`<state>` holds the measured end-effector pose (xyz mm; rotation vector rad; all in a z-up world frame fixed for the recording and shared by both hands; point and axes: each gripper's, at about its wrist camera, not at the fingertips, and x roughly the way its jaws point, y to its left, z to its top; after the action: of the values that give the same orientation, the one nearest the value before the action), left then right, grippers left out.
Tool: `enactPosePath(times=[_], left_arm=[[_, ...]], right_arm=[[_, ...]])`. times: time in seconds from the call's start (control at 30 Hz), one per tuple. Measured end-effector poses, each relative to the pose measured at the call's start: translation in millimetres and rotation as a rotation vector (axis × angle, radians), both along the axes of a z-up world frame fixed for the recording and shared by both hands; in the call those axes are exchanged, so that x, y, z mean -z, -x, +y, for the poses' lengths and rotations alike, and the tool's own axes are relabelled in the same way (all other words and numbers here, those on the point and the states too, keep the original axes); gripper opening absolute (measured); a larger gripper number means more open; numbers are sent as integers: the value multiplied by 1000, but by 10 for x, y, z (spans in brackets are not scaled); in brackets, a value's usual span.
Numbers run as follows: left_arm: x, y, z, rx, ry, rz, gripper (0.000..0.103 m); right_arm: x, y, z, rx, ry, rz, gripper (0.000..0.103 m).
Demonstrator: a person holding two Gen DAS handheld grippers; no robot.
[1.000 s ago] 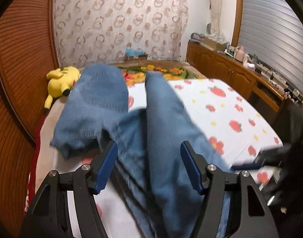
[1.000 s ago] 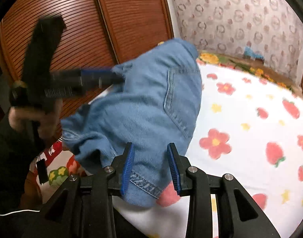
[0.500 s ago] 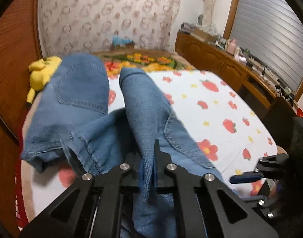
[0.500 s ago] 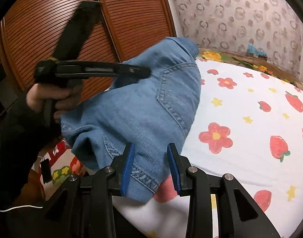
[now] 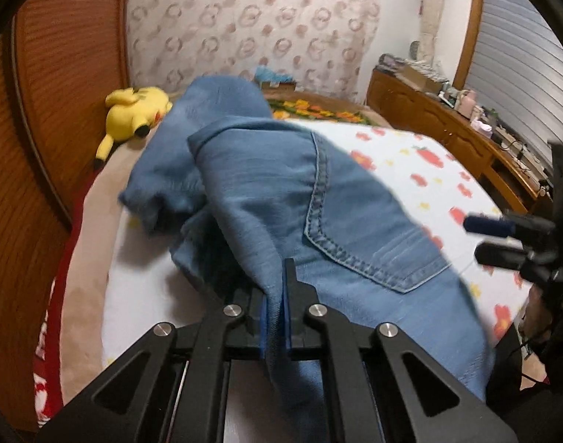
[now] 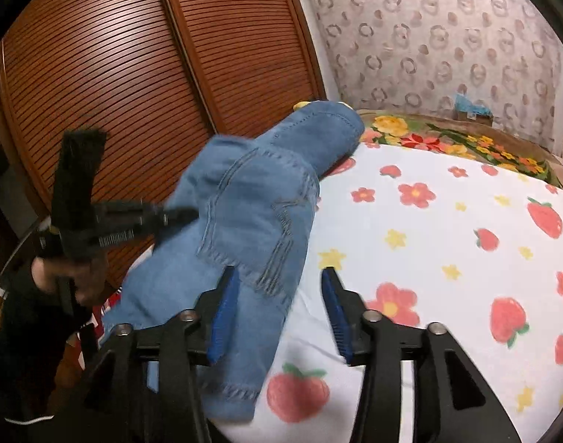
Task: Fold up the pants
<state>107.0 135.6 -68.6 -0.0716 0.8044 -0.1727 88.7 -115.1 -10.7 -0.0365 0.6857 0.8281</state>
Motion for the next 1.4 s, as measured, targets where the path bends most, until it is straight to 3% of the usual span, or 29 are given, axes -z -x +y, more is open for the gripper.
enactPosePath(times=[0.17, 0.23, 0.37, 0.47, 0.83, 0.97, 1.0, 1.07, 1.13, 1.4], left_arm=[[112, 29, 3, -19, 2, -1, 14], [99, 44, 19, -25, 3, -6, 22], [80, 42, 165, -68, 7, -21, 59], [139, -41, 286, -79, 68, 6, 65], [339, -338, 285, -37, 179, 40, 65], [341, -306, 254, 6, 231, 26, 38], [329, -299, 227, 16, 225, 22, 28], [293, -280, 188, 31, 236, 20, 20], [188, -213, 155, 41, 238, -5, 18], [-692, 254, 270, 42, 249, -226, 16]], right_arm=[[161, -205, 156, -17, 41, 33, 55], [173, -270, 207, -22, 48, 38, 56], [206, -397, 240, -30, 42, 53, 59], [211, -494, 341, -35, 46, 62, 62], [400, -777, 581, -69, 33, 146, 65], [434, -834, 605, -81, 9, 166, 60], [428, -839, 611, -87, 6, 166, 52], [376, -810, 608, -100, 1, 148, 38], [287, -768, 591, -121, -17, 133, 27], [-457, -409, 689, -223, -69, -11, 20]])
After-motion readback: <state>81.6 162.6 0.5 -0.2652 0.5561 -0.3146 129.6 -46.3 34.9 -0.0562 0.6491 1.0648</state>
